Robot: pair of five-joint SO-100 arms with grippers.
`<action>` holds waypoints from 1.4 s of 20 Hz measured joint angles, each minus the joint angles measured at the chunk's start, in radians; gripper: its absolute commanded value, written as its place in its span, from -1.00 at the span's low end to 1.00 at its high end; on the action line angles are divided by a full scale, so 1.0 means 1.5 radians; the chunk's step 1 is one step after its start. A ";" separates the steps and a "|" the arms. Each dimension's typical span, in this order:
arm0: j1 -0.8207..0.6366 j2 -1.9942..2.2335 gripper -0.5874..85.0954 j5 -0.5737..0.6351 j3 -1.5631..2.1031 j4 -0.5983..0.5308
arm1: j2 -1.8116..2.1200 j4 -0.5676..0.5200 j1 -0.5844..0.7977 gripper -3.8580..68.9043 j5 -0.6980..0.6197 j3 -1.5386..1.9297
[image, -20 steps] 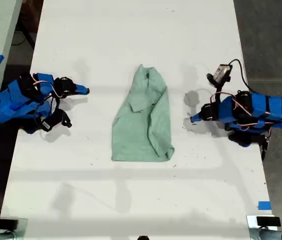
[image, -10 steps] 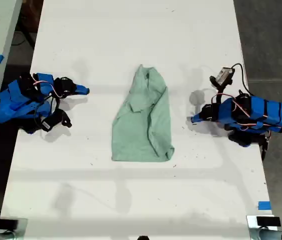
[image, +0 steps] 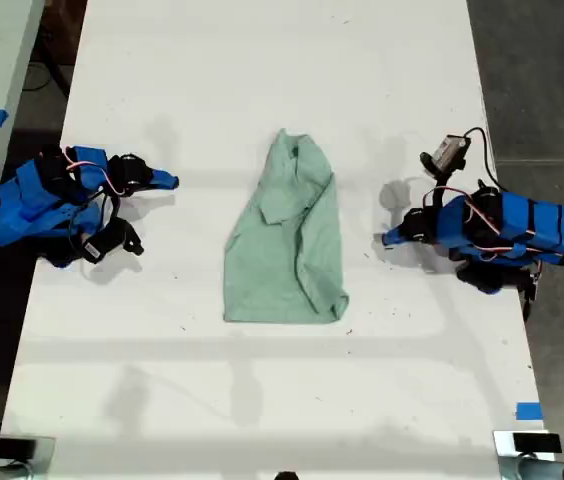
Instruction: Fold t shirt
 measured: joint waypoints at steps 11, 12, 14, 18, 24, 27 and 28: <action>0.000 0.000 -0.99 0.000 0.000 0.000 | 0.000 0.030 0.012 -0.89 0.071 0.000; 0.000 0.000 -0.99 0.000 0.000 0.000 | 0.000 0.032 0.019 -0.89 0.083 0.000; 0.000 0.000 -0.99 0.000 0.000 0.000 | 0.000 0.032 0.026 -0.89 0.092 0.000; 0.000 0.000 -0.99 0.000 0.000 0.000 | 0.000 0.032 0.028 -0.88 0.095 0.000; 0.000 0.000 -0.99 0.000 0.000 0.000 | 0.001 0.032 0.028 -0.88 0.095 0.000; 0.000 0.000 -0.99 0.000 0.000 0.000 | 0.001 0.032 0.027 -0.88 0.095 0.000; 0.000 0.000 -0.99 0.000 0.000 0.000 | 0.001 0.032 0.027 -0.88 0.095 0.000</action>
